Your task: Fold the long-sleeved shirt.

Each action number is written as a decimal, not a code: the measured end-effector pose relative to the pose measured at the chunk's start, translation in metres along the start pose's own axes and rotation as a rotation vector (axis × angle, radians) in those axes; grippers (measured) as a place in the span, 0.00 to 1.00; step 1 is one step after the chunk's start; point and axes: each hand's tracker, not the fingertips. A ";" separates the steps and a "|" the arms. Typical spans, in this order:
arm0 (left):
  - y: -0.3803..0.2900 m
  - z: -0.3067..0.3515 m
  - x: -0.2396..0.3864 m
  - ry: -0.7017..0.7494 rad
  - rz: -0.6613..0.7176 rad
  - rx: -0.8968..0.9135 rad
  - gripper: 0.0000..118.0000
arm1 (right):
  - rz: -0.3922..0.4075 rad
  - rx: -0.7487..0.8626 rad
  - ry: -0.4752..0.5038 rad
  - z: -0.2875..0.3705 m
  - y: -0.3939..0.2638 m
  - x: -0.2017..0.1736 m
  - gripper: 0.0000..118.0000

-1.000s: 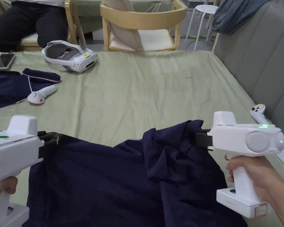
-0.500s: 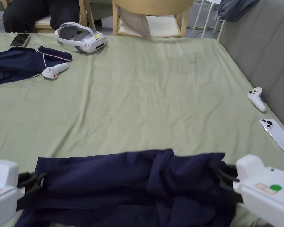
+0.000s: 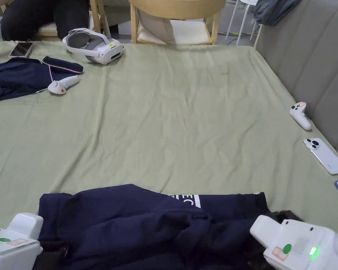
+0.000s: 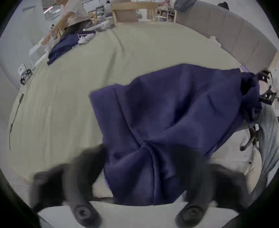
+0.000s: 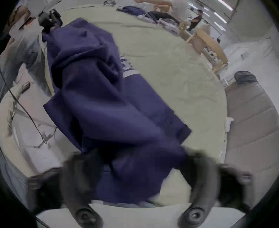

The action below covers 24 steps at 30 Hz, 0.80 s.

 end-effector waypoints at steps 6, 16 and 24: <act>0.013 0.071 -0.021 -0.029 0.101 0.169 0.90 | -0.318 0.127 0.029 0.071 -0.001 0.038 0.92; 0.030 0.036 -0.069 -0.222 0.471 0.195 0.59 | -0.461 0.191 0.107 0.074 0.041 0.035 0.00; 0.000 -0.061 -0.138 -0.481 0.809 -0.023 0.87 | -0.456 0.176 0.151 0.075 0.036 0.024 0.00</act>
